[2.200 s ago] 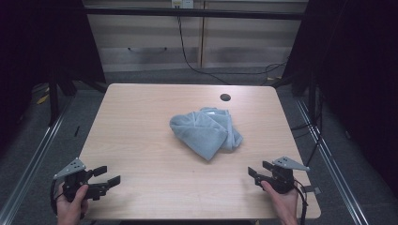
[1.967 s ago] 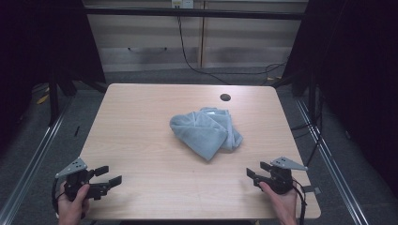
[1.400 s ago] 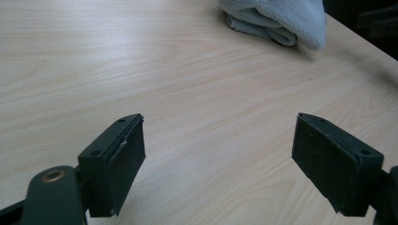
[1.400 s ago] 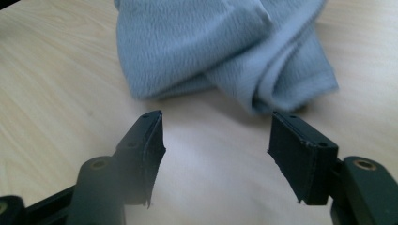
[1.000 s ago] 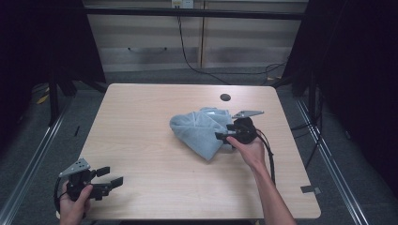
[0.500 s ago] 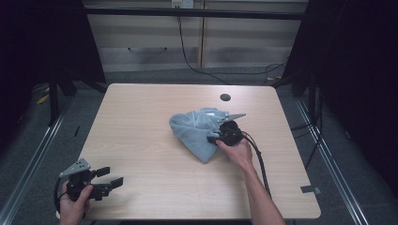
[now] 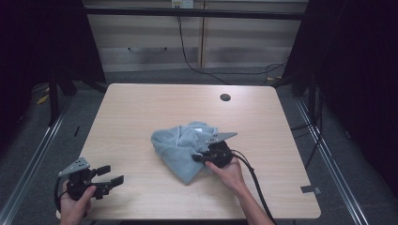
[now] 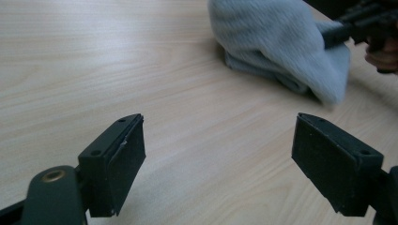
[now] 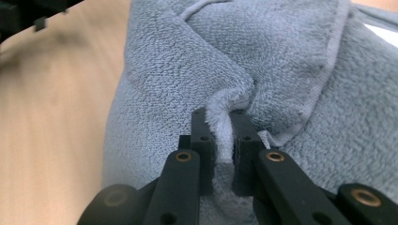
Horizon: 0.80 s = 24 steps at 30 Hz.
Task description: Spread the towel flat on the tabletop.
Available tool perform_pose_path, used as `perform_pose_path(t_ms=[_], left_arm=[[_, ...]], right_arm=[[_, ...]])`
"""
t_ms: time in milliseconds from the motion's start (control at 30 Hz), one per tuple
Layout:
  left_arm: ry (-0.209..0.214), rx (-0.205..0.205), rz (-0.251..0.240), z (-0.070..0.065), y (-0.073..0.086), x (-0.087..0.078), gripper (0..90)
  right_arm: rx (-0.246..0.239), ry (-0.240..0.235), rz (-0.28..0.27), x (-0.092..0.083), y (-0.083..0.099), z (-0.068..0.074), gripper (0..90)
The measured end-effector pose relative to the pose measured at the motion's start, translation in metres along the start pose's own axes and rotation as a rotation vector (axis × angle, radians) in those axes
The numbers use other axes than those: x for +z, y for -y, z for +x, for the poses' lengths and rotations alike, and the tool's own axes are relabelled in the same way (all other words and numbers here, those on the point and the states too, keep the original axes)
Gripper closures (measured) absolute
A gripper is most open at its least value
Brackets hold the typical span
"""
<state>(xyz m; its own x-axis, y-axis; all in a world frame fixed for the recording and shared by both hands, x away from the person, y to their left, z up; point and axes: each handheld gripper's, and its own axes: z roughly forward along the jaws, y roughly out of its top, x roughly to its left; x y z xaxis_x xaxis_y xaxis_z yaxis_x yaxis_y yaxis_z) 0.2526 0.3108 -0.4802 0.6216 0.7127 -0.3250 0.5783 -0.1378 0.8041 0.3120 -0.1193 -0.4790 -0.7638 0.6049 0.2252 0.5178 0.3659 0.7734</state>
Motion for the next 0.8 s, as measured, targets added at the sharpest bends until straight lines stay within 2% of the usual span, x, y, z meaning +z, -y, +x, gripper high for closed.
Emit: perform_pose_path(t_ms=[100, 133, 167, 267, 333, 400, 433, 533, 600, 667, 733, 767, 800], left_arm=[[-0.001, -0.001, -0.008, -0.003, -0.004, 0.001, 18.1], [-0.001, -0.001, -0.008, -0.003, -0.004, 0.001, 18.8], [0.004, 0.004, -0.01, -0.006, -0.007, 0.003, 19.1], [0.012, 0.012, -0.01, -0.009, -0.009, 0.004, 19.8], [0.024, 0.023, -0.002, -0.013, -0.013, 0.005, 19.9], [0.037, 0.029, -0.004, -0.017, -0.019, 0.006, 20.1], [0.044, 0.033, -0.005, -0.019, -0.022, 0.007, 20.1], [0.063, 0.047, -0.01, -0.024, -0.031, 0.01, 20.6], [0.074, 0.055, -0.005, -0.027, -0.034, 0.012, 21.9], [0.101, 0.07, -0.007, -0.033, -0.045, 0.019, 24.4], [0.108, 0.087, 0.006, -0.039, -0.052, 0.025, 25.0], [0.108, 0.087, 0.006, -0.039, -0.052, 0.025, 25.2], [0.121, 0.092, 0.012, -0.043, -0.055, 0.029, 25.2]], right_arm=[[-0.012, -0.033, 0.002, -0.003, 0.009, 0.016, 83.2], [-0.012, -0.033, 0.002, -0.003, 0.009, 0.016, 83.2], [-0.012, -0.055, 0.0, -0.007, 0.014, 0.026, 83.1], [-0.024, -0.088, 0.007, -0.013, 0.023, 0.04, 82.6], [-0.035, -0.093, 0.021, -0.018, 0.026, 0.046, 81.5], [-0.04, -0.093, 0.022, -0.025, 0.028, 0.05, 76.1], [-0.039, -0.1, 0.011, -0.03, 0.028, 0.051, 72.3], [0.011, -0.123, -0.068, -0.047, 0.021, 0.047, 63.2], [0.0, -0.074, -0.091, -0.058, 0.013, 0.043, 61.5], [0.017, -0.023, -0.112, -0.068, 0.005, 0.029, 60.4], [0.037, 0.015, -0.117, -0.071, 0.003, 0.016, 59.9], [0.037, 0.015, -0.117, -0.071, 0.003, 0.016, 59.9], [0.053, 0.073, -0.092, -0.069, 0.003, 0.0, 57.8]])
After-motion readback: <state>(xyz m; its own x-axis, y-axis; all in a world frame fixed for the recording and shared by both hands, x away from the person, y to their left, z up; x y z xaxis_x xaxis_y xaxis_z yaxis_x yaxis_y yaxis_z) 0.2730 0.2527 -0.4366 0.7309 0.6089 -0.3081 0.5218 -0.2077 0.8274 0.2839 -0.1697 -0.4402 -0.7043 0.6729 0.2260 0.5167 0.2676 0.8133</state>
